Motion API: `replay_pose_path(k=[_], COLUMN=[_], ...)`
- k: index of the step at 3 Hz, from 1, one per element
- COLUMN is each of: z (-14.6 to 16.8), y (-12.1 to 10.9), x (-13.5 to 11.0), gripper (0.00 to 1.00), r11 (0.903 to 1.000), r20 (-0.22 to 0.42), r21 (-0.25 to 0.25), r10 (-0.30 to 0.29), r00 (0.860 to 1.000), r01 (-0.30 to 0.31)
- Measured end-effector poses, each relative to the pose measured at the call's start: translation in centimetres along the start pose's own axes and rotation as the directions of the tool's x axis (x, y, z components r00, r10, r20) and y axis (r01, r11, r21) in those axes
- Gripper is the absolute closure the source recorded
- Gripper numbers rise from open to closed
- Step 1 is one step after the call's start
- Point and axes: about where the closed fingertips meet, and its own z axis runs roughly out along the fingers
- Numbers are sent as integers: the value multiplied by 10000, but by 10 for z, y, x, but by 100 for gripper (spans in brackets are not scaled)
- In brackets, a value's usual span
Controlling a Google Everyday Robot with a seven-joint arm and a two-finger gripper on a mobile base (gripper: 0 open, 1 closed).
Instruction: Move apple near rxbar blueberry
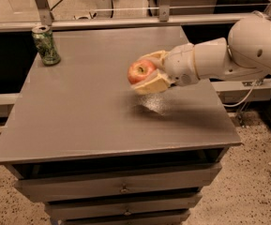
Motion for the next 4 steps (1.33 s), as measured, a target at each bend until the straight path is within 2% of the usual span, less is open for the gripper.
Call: replay_pose_path(k=[1, 2, 3, 4], z=[-15, -26, -33, -40], y=[-46, -81, -109, -126], x=[24, 41, 53, 68], gripper=[100, 100, 100, 100], r11=[9989, 9973, 9964, 9961], r20=[31, -90, -266, -390], r21=[374, 563, 724, 881], r10=[-280, -465, -431, -48], r00=[9996, 9989, 9987, 9992], r01=[279, 470, 449, 82])
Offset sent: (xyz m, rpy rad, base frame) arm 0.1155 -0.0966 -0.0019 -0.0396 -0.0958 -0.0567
